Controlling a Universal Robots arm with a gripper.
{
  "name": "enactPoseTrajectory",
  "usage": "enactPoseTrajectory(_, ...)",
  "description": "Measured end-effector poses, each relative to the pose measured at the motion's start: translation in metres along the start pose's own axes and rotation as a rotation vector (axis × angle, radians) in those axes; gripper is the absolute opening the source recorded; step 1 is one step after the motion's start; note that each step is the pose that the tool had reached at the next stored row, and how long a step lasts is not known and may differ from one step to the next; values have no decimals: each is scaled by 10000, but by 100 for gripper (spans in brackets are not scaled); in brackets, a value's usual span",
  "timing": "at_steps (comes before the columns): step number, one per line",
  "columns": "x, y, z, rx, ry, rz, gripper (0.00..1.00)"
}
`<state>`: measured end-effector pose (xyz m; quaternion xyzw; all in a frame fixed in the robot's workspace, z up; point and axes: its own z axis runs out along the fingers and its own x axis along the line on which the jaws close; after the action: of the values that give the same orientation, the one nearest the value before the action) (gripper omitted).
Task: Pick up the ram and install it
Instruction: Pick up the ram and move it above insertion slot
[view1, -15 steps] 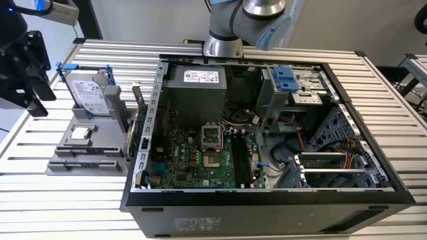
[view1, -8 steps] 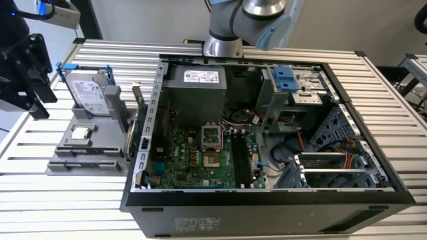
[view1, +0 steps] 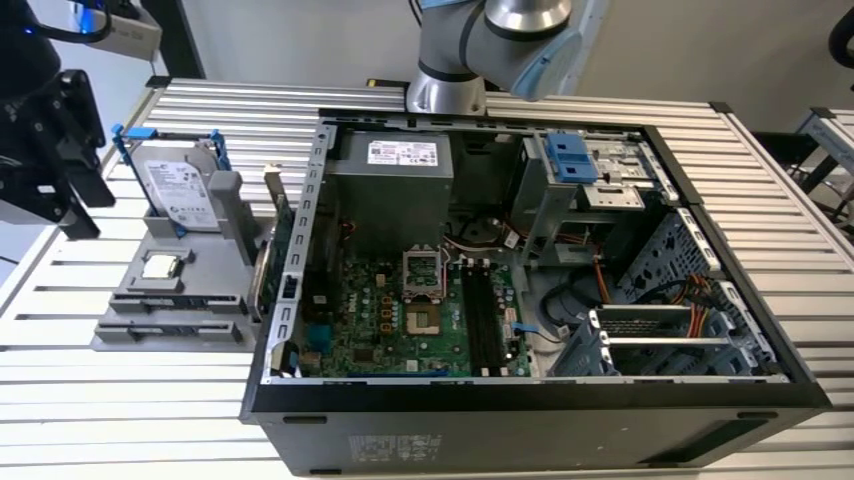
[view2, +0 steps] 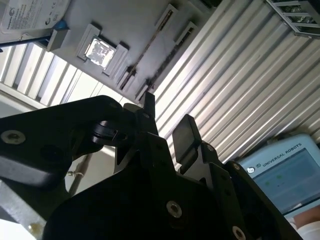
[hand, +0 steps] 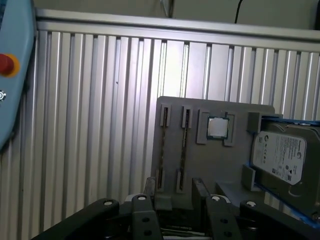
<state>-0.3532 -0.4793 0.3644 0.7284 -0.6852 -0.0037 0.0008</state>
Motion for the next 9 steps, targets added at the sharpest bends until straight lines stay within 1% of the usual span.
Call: enactPoseTrajectory(9, 0, -1, 95, -2, 2, 30, 100)
